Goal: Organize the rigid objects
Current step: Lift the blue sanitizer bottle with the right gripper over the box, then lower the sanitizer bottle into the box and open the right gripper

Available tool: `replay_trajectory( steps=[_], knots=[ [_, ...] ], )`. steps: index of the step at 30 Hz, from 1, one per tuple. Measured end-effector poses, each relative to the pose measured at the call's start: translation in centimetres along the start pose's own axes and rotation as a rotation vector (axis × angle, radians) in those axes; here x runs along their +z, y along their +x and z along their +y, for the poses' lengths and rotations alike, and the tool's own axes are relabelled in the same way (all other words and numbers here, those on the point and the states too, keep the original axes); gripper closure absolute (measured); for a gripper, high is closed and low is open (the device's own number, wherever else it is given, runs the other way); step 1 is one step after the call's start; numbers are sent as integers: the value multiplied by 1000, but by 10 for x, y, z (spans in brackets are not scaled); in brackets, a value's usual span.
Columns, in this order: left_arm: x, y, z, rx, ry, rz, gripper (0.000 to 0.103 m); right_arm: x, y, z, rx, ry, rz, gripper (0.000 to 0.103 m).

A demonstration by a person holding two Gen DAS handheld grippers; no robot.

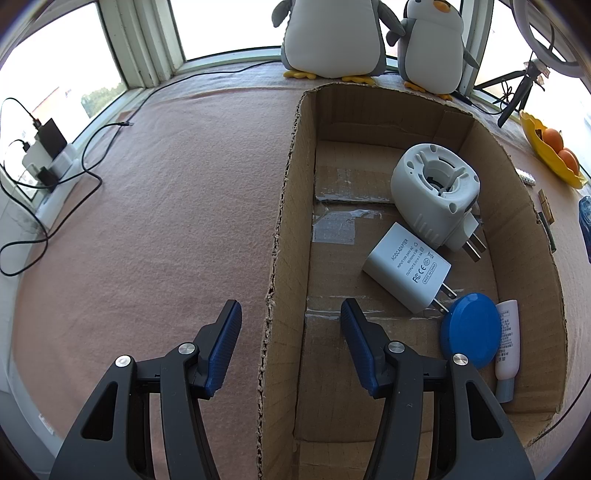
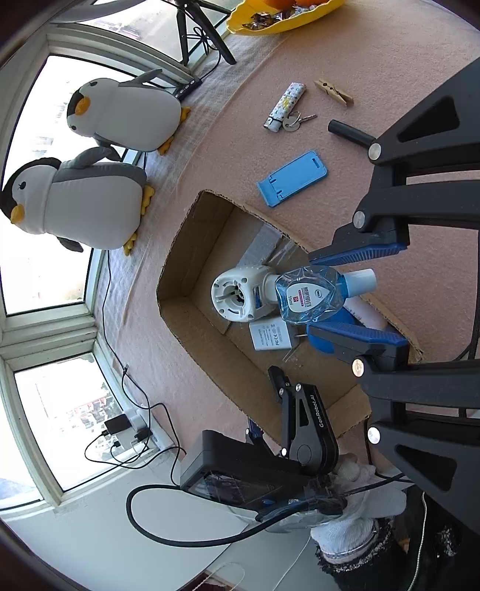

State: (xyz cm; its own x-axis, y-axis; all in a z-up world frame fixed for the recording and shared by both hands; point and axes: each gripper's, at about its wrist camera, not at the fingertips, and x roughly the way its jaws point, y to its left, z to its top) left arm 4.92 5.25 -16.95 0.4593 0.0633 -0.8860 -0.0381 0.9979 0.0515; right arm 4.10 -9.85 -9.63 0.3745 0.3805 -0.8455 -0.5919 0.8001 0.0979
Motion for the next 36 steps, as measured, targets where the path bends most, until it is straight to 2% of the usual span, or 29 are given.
replay_trajectory(
  steps=[8, 20, 21, 23, 26, 36],
  knots=[
    [-1, 0, 1, -1, 0, 0, 47, -1, 20, 27, 1, -51, 32, 75],
    [1, 0, 0, -2, -1, -1, 47, 0, 29, 39, -16, -87, 42, 75],
    [1, 0, 0, -2, -1, -1, 47, 0, 28, 40, -20, -94, 41, 74],
    [1, 0, 0, -2, 0, -1, 47, 0, 27, 43, -36, -105, 31, 62],
    [0, 0, 0, -2, 0, -1, 47, 1, 22, 46, -70, -122, 11, 53],
    [3, 1, -1, 2, 8, 0, 47, 3, 4, 36, -128, -75, -29, 52]
  ],
)
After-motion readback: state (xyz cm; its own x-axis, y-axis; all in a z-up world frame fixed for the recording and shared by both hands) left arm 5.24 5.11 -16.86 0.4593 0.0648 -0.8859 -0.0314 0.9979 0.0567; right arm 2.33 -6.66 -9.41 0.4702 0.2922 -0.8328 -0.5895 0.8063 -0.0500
